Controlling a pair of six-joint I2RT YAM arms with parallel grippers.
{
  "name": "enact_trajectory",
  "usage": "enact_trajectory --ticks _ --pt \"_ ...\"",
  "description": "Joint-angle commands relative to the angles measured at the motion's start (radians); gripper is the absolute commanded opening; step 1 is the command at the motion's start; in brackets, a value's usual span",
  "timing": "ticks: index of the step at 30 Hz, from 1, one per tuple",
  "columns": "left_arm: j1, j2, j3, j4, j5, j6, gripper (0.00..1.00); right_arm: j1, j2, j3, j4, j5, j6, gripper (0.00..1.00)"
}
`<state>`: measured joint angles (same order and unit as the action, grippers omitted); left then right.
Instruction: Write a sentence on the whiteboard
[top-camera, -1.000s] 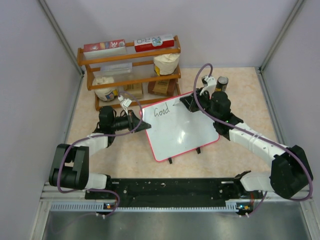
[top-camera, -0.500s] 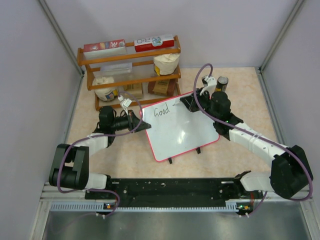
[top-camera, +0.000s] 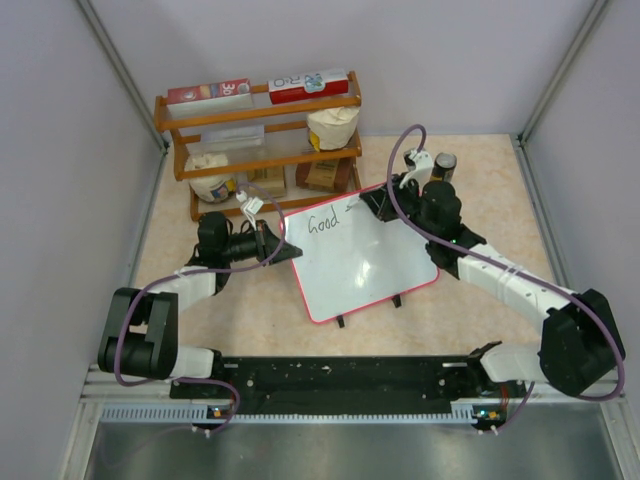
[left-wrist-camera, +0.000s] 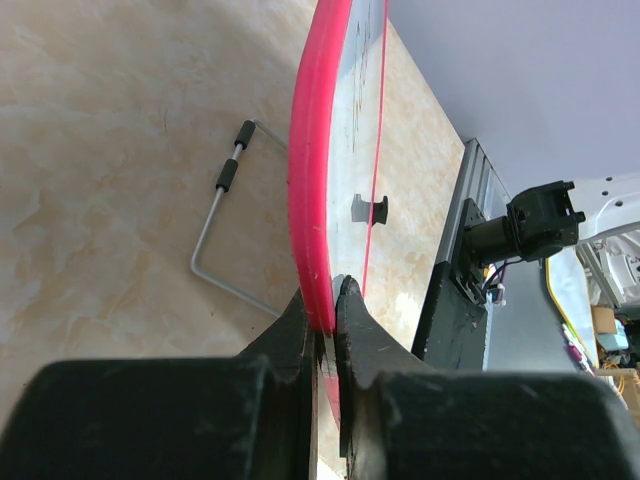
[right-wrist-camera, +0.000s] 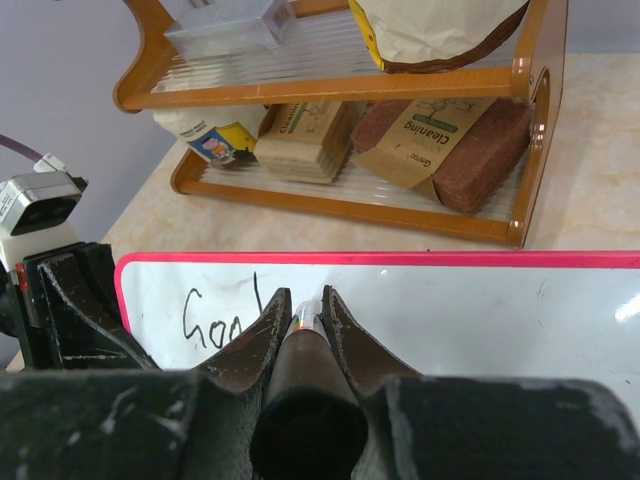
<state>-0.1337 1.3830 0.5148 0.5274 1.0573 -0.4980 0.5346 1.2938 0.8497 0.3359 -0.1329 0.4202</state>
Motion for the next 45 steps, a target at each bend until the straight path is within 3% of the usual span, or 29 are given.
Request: enact_trajectory --ticks 1,45 --pt "-0.044 0.024 -0.05 -0.096 -0.028 0.233 0.0 0.001 0.013 0.054 0.045 0.01 -0.008 0.0" --pt "-0.044 0.021 -0.053 -0.098 -0.03 0.233 0.0 0.001 -0.059 -0.064 -0.018 0.038 -0.041 0.0"
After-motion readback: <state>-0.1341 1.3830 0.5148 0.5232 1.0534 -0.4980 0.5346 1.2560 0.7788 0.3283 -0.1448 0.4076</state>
